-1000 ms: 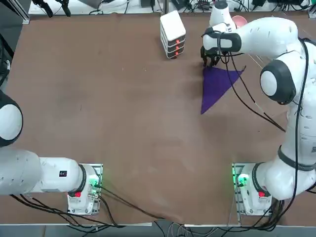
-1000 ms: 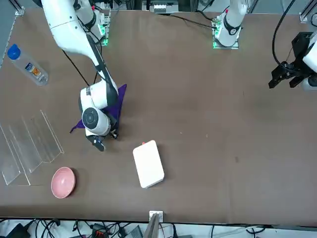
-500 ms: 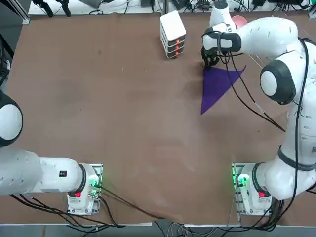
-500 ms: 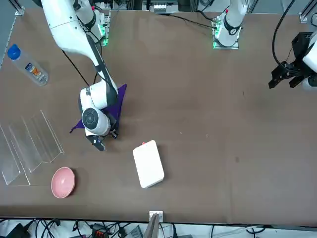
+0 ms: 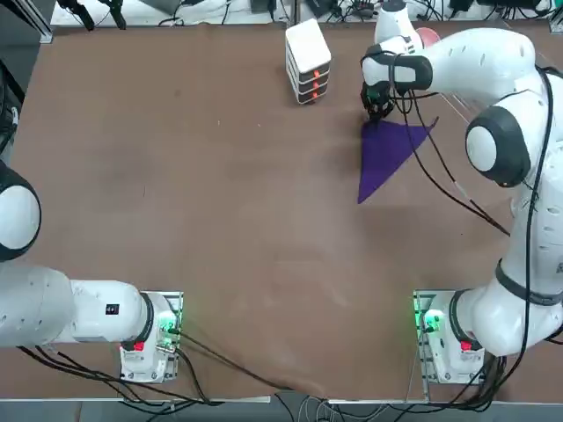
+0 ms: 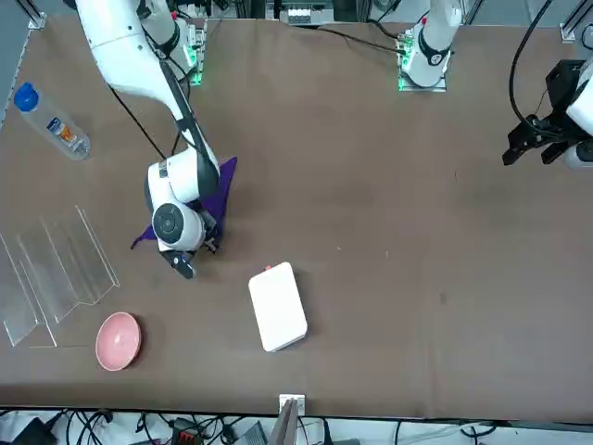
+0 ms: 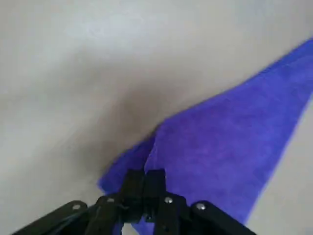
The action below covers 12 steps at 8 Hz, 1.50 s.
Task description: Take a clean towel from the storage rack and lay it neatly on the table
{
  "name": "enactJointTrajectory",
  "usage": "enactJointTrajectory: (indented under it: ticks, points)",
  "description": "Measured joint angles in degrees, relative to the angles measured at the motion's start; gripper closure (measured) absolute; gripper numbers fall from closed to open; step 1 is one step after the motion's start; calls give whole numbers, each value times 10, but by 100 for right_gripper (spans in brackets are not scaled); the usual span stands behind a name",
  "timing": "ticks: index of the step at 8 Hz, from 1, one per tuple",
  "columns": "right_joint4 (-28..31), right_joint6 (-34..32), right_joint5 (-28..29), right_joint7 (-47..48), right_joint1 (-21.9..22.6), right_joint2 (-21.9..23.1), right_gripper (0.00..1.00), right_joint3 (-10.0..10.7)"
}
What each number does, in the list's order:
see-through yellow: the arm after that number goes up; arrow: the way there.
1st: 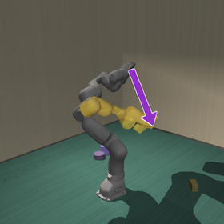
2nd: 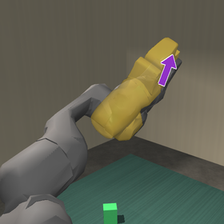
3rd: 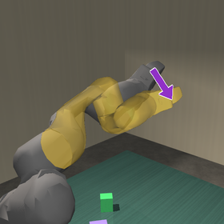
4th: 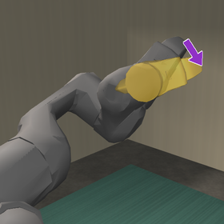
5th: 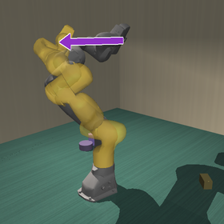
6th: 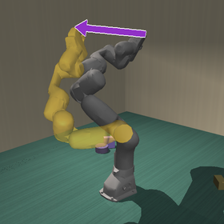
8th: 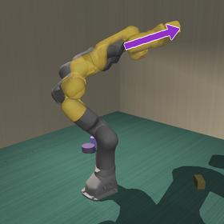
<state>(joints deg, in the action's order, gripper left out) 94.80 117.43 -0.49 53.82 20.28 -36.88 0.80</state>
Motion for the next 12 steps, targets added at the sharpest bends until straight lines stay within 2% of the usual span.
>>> enactJointTrajectory:
  ticks: [4,7,9,12]
  points:
    - [1,-44,-4,-9,-5,13,98,0]
    - [20,-175,-41,-75,-7,29,98,5]
    - [101,-195,-46,-126,-14,80,98,7]
    - [260,-190,-70,-182,-34,187,98,8]
